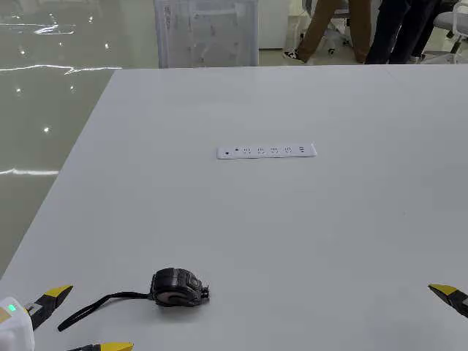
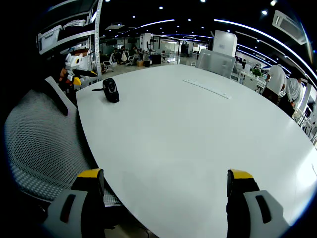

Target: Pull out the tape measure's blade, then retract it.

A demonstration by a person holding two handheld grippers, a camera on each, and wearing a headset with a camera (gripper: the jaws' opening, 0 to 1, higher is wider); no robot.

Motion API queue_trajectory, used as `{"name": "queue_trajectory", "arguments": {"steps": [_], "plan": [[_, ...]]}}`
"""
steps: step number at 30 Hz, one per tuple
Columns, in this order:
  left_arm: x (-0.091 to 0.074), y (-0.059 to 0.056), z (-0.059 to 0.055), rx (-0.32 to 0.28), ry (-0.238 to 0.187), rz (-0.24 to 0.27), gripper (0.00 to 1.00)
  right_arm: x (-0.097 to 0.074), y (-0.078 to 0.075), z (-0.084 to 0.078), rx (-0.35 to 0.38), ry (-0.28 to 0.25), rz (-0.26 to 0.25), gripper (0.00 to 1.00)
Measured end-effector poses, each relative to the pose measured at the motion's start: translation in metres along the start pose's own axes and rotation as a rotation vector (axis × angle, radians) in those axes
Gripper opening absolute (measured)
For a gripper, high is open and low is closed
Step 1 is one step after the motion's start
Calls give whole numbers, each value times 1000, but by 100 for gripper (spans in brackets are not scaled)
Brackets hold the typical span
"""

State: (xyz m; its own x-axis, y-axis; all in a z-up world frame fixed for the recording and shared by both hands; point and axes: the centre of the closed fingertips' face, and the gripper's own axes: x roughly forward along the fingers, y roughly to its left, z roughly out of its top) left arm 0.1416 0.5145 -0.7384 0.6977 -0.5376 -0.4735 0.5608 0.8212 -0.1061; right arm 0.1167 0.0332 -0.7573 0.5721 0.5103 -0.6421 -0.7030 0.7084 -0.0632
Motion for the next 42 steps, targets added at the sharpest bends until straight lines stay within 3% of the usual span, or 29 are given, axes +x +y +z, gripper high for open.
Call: {"name": "queue_trajectory", "arguments": {"steps": [18, 25, 32, 35, 38, 40, 42], "plan": [[2, -2, -5, 1, 20, -14, 100, 0, 3, -6, 4, -2, -3, 100], [2, -2, 0, -1, 3, -15, 100, -3, -2, -6, 9, -5, -17, 100], [4, 0, -7, 31, 52, 0, 100, -1, 2, -6, -2, 5, -4, 100], [6, -4, -10, 14, 95, -21, 100, 1, -1, -1, -12, -2, -10, 100], [9, -6, -13, 51, 139, -36, 100, 5, -1, 3, -14, -1, 1, 100], [13, -10, -10, 50, 143, -54, 100, 7, 2, 11, -27, -7, 12, 100], [16, -16, -9, 77, 166, -100, 100, 10, 5, 21, -37, -13, 21, 100]]}}
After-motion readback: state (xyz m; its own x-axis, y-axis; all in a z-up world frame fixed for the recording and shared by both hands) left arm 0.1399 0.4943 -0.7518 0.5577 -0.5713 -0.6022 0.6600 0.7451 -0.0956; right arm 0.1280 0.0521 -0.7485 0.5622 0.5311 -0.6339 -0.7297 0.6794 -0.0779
